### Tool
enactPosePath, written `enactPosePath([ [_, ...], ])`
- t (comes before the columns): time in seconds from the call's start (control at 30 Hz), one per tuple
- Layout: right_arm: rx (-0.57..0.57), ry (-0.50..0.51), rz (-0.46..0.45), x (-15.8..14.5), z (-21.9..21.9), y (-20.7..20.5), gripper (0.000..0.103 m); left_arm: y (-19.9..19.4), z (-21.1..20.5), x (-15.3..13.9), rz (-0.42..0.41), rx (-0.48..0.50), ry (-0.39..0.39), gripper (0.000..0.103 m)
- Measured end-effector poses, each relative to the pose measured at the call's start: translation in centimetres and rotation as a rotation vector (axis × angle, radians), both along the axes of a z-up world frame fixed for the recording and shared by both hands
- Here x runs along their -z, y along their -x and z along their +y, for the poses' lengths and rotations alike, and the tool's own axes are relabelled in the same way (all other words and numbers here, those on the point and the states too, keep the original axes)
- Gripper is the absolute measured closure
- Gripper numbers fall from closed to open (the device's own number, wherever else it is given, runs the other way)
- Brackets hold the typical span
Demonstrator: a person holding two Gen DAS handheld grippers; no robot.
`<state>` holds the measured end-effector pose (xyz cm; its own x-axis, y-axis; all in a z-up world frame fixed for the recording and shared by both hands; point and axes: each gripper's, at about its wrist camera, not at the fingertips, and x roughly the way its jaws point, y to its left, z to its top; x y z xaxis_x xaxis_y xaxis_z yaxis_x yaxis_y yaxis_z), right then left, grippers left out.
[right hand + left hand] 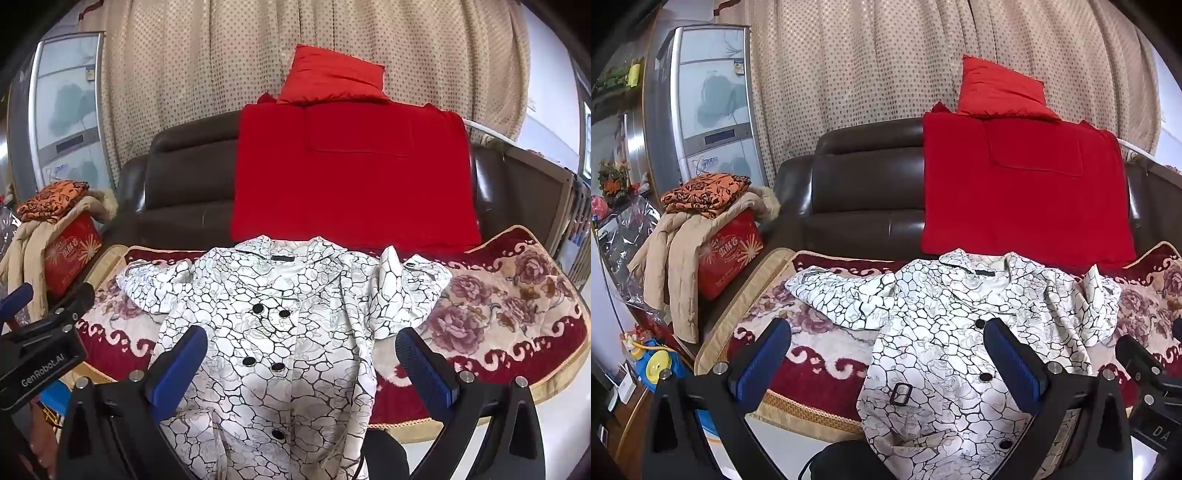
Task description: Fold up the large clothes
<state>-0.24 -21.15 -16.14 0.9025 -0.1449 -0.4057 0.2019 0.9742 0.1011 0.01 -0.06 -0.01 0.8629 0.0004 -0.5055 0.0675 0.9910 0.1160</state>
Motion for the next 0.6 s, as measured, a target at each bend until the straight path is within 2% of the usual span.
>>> enactPosePath([
  [0.6,0.014,0.011,0.020,0.4,-0.4,-0.6,0.000,0.0,-0.8,0.3,-0.012,0.021,-0.021,0.000],
])
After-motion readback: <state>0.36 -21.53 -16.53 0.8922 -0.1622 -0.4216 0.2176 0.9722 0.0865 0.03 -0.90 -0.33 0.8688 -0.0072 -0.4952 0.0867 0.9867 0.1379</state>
